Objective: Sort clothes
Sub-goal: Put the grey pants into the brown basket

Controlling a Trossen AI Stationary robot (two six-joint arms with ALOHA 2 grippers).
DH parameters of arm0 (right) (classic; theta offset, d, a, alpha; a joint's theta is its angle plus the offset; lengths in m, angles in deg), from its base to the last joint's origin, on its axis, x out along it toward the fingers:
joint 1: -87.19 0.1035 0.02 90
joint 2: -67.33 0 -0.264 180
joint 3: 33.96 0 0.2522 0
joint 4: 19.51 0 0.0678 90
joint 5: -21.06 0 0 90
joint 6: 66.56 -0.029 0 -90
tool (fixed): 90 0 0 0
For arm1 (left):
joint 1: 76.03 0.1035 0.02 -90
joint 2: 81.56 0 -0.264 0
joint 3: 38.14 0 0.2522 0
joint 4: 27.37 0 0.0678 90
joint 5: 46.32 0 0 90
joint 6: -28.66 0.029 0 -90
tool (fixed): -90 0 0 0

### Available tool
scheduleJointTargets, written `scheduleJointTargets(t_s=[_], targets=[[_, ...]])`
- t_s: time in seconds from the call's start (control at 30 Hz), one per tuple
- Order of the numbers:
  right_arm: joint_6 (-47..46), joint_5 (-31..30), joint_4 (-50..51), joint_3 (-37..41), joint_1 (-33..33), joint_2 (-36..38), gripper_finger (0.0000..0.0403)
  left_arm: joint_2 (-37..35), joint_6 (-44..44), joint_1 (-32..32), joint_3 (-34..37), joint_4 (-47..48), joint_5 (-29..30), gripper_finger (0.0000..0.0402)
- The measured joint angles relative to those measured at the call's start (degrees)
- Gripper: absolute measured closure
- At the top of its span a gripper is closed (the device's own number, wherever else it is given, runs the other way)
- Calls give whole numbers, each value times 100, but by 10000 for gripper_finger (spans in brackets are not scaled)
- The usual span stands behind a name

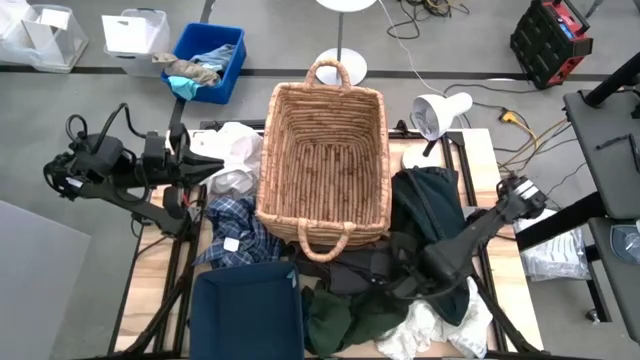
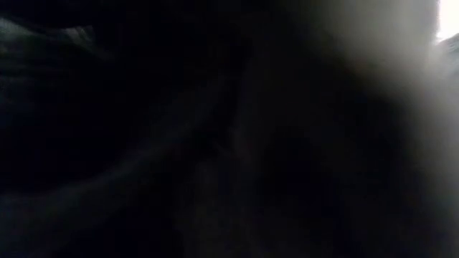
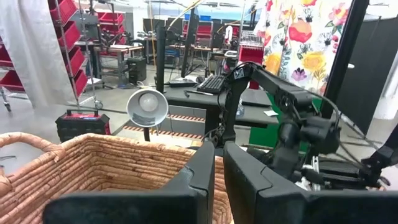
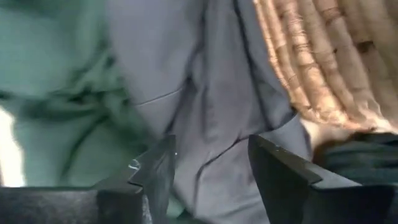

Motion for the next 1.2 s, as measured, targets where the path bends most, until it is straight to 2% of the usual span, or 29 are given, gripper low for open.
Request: scheduleJointTargets(t_s=[0.17,0.33,0.67,0.87,1.0,1.1,1.2], targets=[[15,-22,-25,104,-286,-330,185,5,54,1,1,1,-2,386],[20,220,-388,369,-352,-260,177,-8,133,0,1,1,-2,386],[8,556,-1109,965,-386,-157,183,-5,212,1,1,11,-8,386],[-121,525,-1510,1332,-343,-241,189,-26,212,0,1,18,-13,386],[-116,295,-1584,1515,-340,-241,220,-27,212,0,1,18,-13,386],[-92,259,-1628,1619,-340,-239,275,-27,212,0,1,21,-13,386],[4,254,-1772,1692,-332,-239,347,-27,212,0,1,21,-13,386]])
